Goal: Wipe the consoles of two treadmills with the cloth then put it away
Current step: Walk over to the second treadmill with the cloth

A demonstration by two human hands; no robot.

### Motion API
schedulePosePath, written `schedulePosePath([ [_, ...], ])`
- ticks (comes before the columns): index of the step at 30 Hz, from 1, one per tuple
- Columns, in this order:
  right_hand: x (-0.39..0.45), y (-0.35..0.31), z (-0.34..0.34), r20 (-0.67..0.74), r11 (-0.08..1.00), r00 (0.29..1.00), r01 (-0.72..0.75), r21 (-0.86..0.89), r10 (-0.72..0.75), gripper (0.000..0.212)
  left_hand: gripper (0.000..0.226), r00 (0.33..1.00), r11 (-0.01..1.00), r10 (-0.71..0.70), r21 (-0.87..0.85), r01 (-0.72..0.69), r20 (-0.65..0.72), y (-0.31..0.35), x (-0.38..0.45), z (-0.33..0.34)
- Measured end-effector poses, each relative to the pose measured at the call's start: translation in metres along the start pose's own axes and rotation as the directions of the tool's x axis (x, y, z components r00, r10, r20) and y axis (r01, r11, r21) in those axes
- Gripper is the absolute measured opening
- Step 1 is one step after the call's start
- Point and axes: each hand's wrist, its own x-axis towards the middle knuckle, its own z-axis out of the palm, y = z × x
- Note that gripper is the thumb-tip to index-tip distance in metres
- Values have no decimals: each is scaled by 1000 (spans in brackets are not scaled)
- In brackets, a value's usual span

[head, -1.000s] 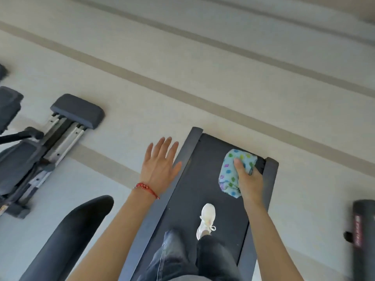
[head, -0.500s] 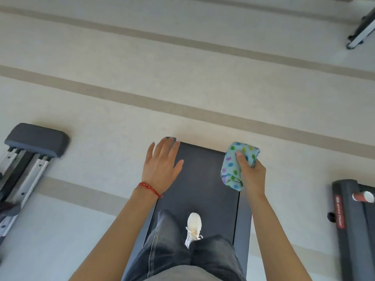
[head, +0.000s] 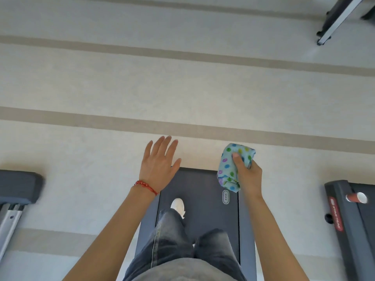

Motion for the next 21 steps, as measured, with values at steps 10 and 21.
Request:
schedulePosePath([
  [10,80,-50,30,-45,1000,999,-9,17,10,28,51,996,996,88,4,-88,3,-26,115,16],
  [21,216,-122,24,-17,997,998,61,47,-60,13,50,999,999,54,4,-54,-8,-3,255,50],
])
